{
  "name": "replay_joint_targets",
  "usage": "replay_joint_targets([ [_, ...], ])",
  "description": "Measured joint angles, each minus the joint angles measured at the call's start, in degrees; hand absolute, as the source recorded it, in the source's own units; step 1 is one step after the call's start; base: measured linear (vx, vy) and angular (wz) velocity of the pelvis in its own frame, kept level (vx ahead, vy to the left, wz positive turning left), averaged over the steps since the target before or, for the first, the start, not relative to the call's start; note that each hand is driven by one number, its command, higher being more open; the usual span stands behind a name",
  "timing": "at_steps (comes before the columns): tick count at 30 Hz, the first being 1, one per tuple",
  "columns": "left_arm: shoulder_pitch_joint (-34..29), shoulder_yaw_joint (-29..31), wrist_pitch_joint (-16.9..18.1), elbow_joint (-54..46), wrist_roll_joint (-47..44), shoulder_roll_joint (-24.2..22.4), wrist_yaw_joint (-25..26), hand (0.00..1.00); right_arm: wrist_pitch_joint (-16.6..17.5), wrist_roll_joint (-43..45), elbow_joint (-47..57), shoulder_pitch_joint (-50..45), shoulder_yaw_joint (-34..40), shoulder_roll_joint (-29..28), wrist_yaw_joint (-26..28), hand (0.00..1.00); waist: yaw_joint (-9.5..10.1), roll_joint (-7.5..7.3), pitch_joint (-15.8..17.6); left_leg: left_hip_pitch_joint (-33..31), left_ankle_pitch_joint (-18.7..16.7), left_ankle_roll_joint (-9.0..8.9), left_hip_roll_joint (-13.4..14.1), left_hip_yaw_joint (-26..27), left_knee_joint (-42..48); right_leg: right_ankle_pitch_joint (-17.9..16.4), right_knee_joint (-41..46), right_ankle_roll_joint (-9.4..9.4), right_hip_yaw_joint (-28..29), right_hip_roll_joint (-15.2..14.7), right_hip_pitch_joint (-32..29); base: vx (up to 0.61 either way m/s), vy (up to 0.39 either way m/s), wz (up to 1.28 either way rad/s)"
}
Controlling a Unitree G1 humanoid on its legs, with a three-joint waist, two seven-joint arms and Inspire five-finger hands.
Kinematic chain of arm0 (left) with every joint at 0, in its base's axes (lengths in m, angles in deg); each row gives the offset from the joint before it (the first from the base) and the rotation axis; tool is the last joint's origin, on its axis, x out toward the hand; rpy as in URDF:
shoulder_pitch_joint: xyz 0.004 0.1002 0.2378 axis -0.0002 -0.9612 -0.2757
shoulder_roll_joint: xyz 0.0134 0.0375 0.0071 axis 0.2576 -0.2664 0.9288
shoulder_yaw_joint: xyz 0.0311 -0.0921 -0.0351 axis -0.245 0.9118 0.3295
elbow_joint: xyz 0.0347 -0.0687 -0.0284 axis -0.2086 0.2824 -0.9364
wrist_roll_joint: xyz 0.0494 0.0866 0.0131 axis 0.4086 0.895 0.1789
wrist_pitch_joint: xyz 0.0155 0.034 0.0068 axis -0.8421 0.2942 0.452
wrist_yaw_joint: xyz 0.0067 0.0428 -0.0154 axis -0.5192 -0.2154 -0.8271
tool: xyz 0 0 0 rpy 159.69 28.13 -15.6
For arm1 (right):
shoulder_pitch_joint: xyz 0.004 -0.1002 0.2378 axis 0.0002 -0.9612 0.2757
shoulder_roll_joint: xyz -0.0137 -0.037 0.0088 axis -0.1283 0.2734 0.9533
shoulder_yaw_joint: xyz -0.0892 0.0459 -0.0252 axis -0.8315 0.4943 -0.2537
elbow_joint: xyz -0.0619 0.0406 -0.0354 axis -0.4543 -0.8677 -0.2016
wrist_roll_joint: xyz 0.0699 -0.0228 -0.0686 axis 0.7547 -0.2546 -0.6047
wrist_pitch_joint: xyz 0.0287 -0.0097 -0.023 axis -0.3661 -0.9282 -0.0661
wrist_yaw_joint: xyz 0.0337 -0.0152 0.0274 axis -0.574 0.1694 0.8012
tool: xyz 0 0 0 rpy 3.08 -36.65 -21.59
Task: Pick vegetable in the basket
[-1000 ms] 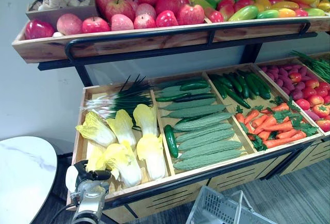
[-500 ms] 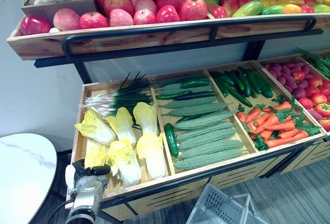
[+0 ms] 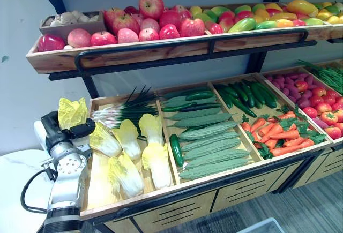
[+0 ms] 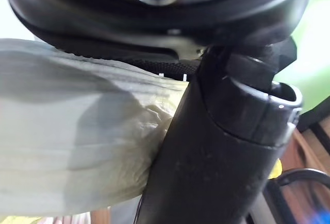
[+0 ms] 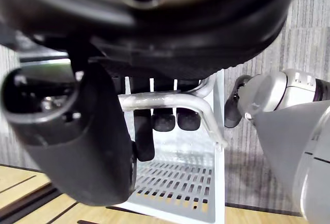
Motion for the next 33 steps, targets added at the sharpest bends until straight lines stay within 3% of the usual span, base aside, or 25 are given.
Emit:
replay_joint_targets([
  [3, -0.22, -0.69, 2.27, -2.12, -3.48, -1.76, -5.21, 0.00, 0.14, 2.20, 0.94, -0.45, 2.49, -0.48, -1.44, 0.00, 0.36, -0.86, -0.30, -0.25, 0.05, 0.22, -0.01, 0.48, 0.00, 0.01, 0.70, -0.01, 0.47, 0.00, -0.77, -0.05, -0.035, -0.06],
  [7, -0.22, -7.82, 2.54, -2.80, -5.38, -3.60, -10.55, 0.00, 0.97, 3.43, 2.04, -0.44, 4.46, -0.66, -1.80, 0.00, 0.09, -1.72, -0.46, -0.34, 0.38, 0.33, -0.30, 0.94, 0.00, 0.03, 1.27, 0.03, 0.92, -0.30, -1.30, -0.01, -0.005, -0.05],
  [11, -0.23, -17.80, 1.55, -2.80, -6.56, -6.60, -15.37, 0.00, 2.32, 4.38, 4.93, 0.27, 4.37, -0.70, -1.84, 0.00, -0.89, -1.70, -0.37, -0.36, 0.27, 0.50, -0.52, 2.01, 0.00, 0.16, 1.76, 0.24, 2.14, -0.42, -2.19, -0.02, -0.001, -0.14],
  [13, -0.21, -22.66, 0.38, -2.80, -6.54, -8.32, -17.73, 0.00, 2.96, 4.35, 6.62, 1.35, 4.30, -0.68, -1.80, 0.00, -2.28, -1.53, -0.42, -0.33, 0.26, 0.50, -0.48, 2.34, 0.00, 0.18, 1.89, 0.27, 2.54, -0.34, -2.45, -0.01, -0.017, -0.10],
  [15, -0.17, -25.01, -0.35, -2.79, -6.54, -9.55, -19.39, 0.00, 3.86, 4.35, 7.60, 1.78, 4.31, -0.62, -1.80, 0.00, -2.51, -1.24, -0.54, -0.34, 0.27, 0.50, -0.39, 3.16, 0.00, 0.18, 2.26, 0.27, 3.37, -0.16, -3.12, 0.00, -0.023, -0.18],
  [23, 1.30, -30.83, -0.87, -2.74, -6.81, -10.86, -21.68, 0.00, 4.66, 4.37, 8.59, 2.02, 3.18, -0.63, -1.89, 0.00, -3.60, -0.44, -0.69, -0.20, 0.29, 0.47, -0.05, 4.15, 0.00, 0.15, 3.59, 0.29, 4.79, 0.28, -4.24, -0.02, -0.036, -0.08],
  [29, 7.74, -34.46, -1.03, -1.55, -9.07, -12.48, -20.47, 0.00, 4.66, 4.41, 9.40, 1.84, 0.55, -0.86, -2.35, 0.00, -5.52, 0.16, -0.41, 0.06, 0.15, 0.30, 0.06, 7.44, 0.65, -0.45, 6.18, 0.60, 8.81, 1.21, -7.29, -0.04, -0.039, -0.35],
  [30, 9.63, -34.46, -1.04, -1.56, -9.11, -13.14, -19.26, 0.00, 4.47, 4.37, 12.90, 0.89, -2.33, -1.64, -3.07, 0.00, -5.88, -0.64, 0.73, -0.99, -3.06, 0.09, 2.07, 8.26, 8.52, -0.62, 7.53, 0.34, 11.55, 1.77, -7.80, 0.01, -0.136, -1.09],
  [31, 10.23, -34.32, -1.16, -1.57, -9.16, -13.48, -18.30, 0.00, 3.84, 4.27, 15.32, 0.65, -3.55, -1.87, -3.23, 0.00, -5.88, -1.17, 1.36, -3.48, -5.90, 0.62, 4.46, 5.65, 17.55, -0.52, 8.09, 0.15, 13.53, 2.50, -7.79, 0.02, -0.161, -1.24],
  [32, 10.65, -34.02, -1.36, -1.61, -9.27, -14.26, -17.79, 0.00, 3.35, 4.31, 18.12, 0.45, -3.86, -1.89, -3.29, 0.00, -5.77, -1.09, 1.78, -6.54, -7.85, 2.67, 6.45, -0.04, 26.06, -0.38, 8.31, -0.14, 15.37, 3.51, -7.76, -0.02, -0.097, -1.05],
  [33, 10.67, -33.47, -1.38, -1.81, -9.63, -14.81, -17.54, 0.00, 3.32, 4.35, 20.27, 0.39, -3.79, -1.87, -3.37, 0.00, -5.60, -0.79, 2.07, -8.61, -8.31, 3.42, 7.16, -4.98, 31.48, -0.39, 8.67, -0.64, 17.02, 4.64, -7.70, -0.03, -0.020, -1.16],
])
